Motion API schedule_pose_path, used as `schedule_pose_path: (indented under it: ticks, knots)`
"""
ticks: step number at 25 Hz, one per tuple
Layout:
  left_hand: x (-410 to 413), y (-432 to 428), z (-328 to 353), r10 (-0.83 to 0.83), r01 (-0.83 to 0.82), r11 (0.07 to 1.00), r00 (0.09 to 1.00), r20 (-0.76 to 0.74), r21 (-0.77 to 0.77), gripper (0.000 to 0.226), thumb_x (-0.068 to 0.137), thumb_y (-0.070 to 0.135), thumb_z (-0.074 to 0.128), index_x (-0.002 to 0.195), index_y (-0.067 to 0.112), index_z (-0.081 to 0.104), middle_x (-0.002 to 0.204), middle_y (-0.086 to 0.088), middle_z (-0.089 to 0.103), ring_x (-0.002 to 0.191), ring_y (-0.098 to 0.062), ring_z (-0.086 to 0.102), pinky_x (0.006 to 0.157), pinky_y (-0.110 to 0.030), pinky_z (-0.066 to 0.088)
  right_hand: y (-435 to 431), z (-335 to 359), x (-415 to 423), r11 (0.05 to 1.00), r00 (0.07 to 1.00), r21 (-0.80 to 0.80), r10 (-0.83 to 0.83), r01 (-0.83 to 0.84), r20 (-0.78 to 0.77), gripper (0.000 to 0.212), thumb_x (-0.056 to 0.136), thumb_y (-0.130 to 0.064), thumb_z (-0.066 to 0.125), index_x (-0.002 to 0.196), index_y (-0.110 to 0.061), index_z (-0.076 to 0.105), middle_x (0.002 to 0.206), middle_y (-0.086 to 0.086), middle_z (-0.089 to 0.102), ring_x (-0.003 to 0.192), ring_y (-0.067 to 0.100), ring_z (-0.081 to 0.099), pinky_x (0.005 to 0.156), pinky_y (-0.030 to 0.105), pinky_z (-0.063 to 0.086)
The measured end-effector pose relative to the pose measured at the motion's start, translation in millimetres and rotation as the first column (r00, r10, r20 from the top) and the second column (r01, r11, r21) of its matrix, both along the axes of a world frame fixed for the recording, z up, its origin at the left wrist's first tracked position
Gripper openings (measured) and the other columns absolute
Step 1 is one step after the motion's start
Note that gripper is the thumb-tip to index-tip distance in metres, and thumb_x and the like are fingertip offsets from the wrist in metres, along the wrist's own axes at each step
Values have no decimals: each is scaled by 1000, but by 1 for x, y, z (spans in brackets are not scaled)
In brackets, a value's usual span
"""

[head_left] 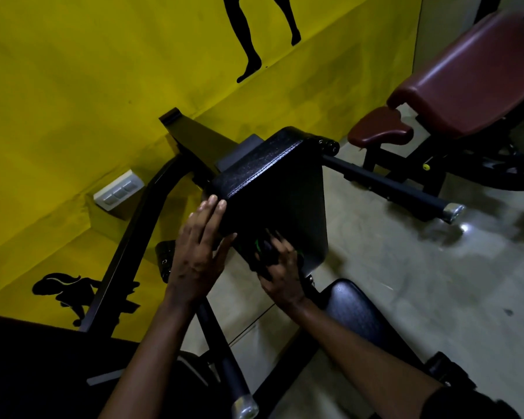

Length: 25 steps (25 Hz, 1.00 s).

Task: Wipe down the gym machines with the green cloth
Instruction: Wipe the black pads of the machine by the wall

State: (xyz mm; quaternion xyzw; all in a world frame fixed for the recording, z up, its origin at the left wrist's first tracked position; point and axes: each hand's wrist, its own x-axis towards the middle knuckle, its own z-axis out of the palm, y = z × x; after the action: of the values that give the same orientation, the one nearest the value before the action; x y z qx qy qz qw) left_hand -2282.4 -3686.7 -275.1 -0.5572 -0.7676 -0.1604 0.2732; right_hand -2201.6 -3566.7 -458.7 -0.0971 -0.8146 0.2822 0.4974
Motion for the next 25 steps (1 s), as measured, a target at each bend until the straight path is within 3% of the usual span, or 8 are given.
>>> schedule_pose_path:
  ticks: [4, 7, 10, 14, 16, 19, 22, 25]
  knots:
    - [16, 10, -14, 140, -151, 986, 979, 146, 69, 77, 95, 21, 65, 154, 8, 17, 162, -17, 21, 149, -30, 25, 117, -46, 33, 35, -34, 9, 987, 973, 121, 75, -103, 216, 31, 55, -21, 87, 69, -7, 63, 135, 14, 38, 124, 34, 36, 96, 53, 35]
    - [50, 33, -32, 180, -292, 939, 868, 463, 181, 93, 93, 20, 65, 157, 9, -2, 165, -15, 6, 153, -22, 12, 117, -15, 20, 47, -48, 15, 991, 974, 112, 52, -78, 221, 32, 67, -29, 65, 94, -15, 57, 134, 15, 36, 119, 35, 36, 91, 70, 46]
    - [64, 44, -71, 174, -532, 828, 545, 820, 178, 93, 96, 30, 64, 159, 25, -5, 164, -5, 18, 146, -9, 26, 97, 2, 31, 38, -61, 13, 953, 970, -302, 72, 1, 231, 71, 77, -10, 65, 139, -27, 36, 152, 10, 24, 140, 33, 29, 113, 54, 34]
    - [54, 32, -119, 262, -556, 830, 450, 854, 38, 59, 98, 38, 58, 151, 29, 35, 144, 1, 54, 125, -10, 56, 97, -32, 52, 13, -65, 0, 635, 974, -765, 87, 108, 210, 79, 90, -28, 52, 155, -43, 10, 162, 18, 21, 149, 31, 25, 123, 37, 21]
    - [49, 32, -124, 274, -542, 840, 478, 835, 35, 51, 99, 34, 56, 147, 27, 43, 132, 0, 63, 86, -3, 68, 68, -26, 54, 23, -68, -1, 496, 964, -849, 79, 184, 255, 69, 96, -33, 43, 158, -18, 18, 160, 12, 25, 148, 31, 28, 122, 26, 18]
    - [51, 35, -138, 297, -549, 835, 508, 808, 39, 49, 100, 29, 54, 148, 22, 44, 127, -6, 66, 47, -8, 52, 42, -16, 33, 43, -94, -17, 286, 936, -906, 70, 312, 345, 59, 103, -31, 43, 153, -4, 29, 156, 19, 34, 144, 34, 34, 116, 31, 26]
    - [52, 43, -156, 319, -622, 781, 479, 818, 60, 53, 101, 20, 54, 151, 16, 39, 128, -5, 65, 69, 10, 59, 53, -7, 38, 62, -133, -42, 83, 940, -937, -3, 340, 341, 67, 99, -50, 42, 151, -7, 39, 152, 20, 41, 139, 37, 40, 113, 43, 35]
    - [53, 47, -164, 308, -665, 741, 467, 829, 99, 54, 100, 20, 54, 152, 22, 38, 121, 0, 69, 98, -7, 66, 67, -25, 52, 82, -176, -52, -275, 988, -951, -24, 139, 151, 43, 102, -40, 45, 137, -16, 52, 133, 14, 58, 115, 32, 59, 91, 43, 52]
